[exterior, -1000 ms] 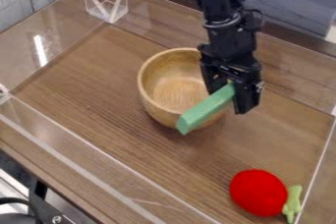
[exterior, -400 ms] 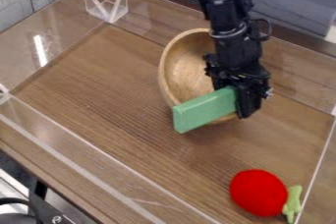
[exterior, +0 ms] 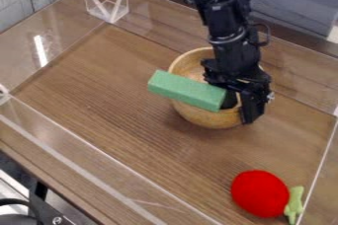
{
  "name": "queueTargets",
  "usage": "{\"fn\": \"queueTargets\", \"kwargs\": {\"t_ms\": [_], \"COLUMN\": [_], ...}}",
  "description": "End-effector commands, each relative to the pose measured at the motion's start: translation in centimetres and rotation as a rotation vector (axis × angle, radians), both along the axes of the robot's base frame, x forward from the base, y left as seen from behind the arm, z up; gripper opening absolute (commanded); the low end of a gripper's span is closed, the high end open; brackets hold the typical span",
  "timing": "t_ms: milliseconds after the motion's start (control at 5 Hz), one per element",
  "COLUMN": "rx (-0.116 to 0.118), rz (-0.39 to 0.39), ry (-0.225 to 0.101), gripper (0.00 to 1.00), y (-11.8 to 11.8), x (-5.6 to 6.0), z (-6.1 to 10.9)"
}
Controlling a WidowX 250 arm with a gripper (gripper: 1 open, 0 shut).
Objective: Put the green block in the brown bowl
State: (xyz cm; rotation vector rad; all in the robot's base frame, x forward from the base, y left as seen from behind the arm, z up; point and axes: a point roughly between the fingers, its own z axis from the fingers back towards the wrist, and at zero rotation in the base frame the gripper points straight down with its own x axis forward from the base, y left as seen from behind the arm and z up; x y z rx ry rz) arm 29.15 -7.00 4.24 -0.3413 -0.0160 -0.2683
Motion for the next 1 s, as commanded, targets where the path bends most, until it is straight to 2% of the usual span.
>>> {"fn": "queueTargets", "kwargs": {"t_ms": [0, 200, 400, 800], "rx": [-0.008, -0.019, -0.027, -0.042], "rz": [0.027, -0.01, -0.043, 0.049], "ry": [-0.062, -0.046, -0.035, -0.016], "gripper": [0.0, 1.0, 1.0, 1.0], "y": [-0.6, -0.1, 0.6, 4.3], "x": [0.3, -0.4, -1.0, -1.5], "z": [2.1, 1.6, 1.1, 2.9]}}
